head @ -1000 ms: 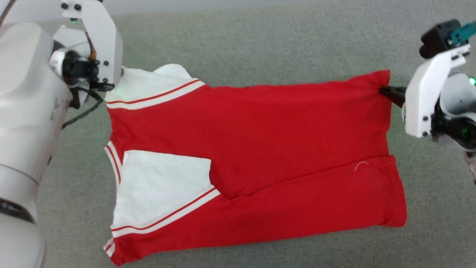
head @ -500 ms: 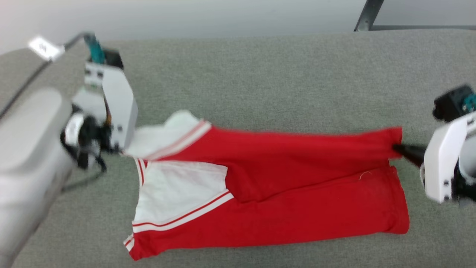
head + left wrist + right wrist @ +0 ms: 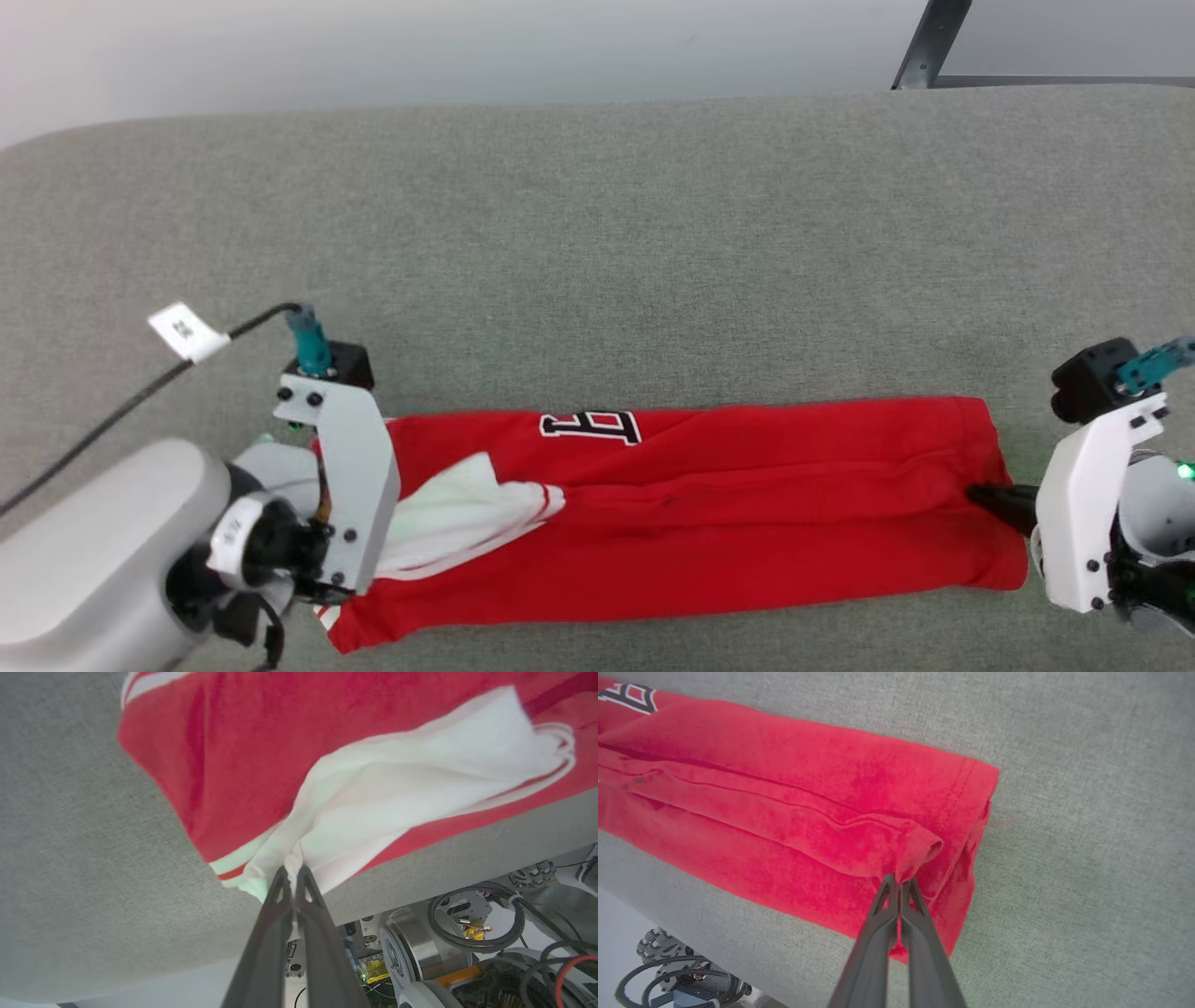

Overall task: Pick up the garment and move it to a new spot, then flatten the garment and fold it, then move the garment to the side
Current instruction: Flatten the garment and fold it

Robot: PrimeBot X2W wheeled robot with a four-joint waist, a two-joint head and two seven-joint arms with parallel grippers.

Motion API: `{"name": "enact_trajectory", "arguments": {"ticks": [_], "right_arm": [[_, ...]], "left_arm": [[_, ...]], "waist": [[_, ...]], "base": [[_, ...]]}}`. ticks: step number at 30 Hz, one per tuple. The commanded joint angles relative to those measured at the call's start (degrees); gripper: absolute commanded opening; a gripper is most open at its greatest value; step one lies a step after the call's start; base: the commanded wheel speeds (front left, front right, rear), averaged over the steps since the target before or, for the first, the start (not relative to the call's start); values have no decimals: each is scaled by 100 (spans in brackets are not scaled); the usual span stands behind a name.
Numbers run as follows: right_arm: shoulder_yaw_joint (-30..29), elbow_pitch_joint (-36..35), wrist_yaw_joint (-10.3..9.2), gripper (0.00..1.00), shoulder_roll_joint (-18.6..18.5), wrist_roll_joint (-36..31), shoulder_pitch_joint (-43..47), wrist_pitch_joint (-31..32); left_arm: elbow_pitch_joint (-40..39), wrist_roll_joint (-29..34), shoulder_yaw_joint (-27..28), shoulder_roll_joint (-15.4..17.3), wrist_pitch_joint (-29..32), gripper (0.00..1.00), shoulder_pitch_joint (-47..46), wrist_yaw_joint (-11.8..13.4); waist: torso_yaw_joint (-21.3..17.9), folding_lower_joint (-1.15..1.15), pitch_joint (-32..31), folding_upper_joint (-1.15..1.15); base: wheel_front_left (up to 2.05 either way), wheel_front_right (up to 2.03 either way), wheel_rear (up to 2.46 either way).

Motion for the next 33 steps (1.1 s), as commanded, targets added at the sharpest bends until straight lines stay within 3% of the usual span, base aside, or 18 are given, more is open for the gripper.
{"name": "enact_trajectory", "arguments": {"ticks": [1,3,4,7,9,10,11,24,29,33], "right_arm": [[-13,10,0,0,57,-61,75,34],[13,55,0,0,108,-133,94,28],[21,96,0,0,134,-151,117,63],[68,142,0,3,127,-258,114,105],[117,132,0,73,84,-301,138,75],[125,134,0,93,87,-303,155,55],[125,150,0,100,60,-321,178,45],[-89,-26,0,100,106,-350,414,-155],[-205,-411,0,100,140,-380,600,-427],[-212,-751,0,100,116,-607,785,-1138]], "left_arm": [[-2,-31,10,-57,-70,0,94,-10],[92,26,18,-92,-185,2,116,-13],[145,50,2,-110,-217,29,136,-13],[272,8,-7,-160,-205,36,177,71],[311,68,-35,-132,-197,69,188,123],[316,71,-46,-114,-185,83,209,159],[309,56,-45,-103,-175,100,239,160],[-94,-1,112,60,-500,100,579,364],[-352,53,313,87,-1096,100,832,345],[-453,149,504,45,-1888,100,1152,188]], "waist": [[-19,0,7,0],[-38,0,8,0],[-47,0,1,0],[-67,0,-45,0],[-70,0,-87,0],[-71,0,-115,0],[-69,0,-153,0],[-45,0,-669,0],[-55,0,-933,0],[-69,0,-1137,0]], "base": [[0,0,0],[0,0,0],[0,0,0],[0,0,0],[0,0,0],[0,0,0],[0,0,0],[0,0,0],[0,0,0],[0,0,0]]}}
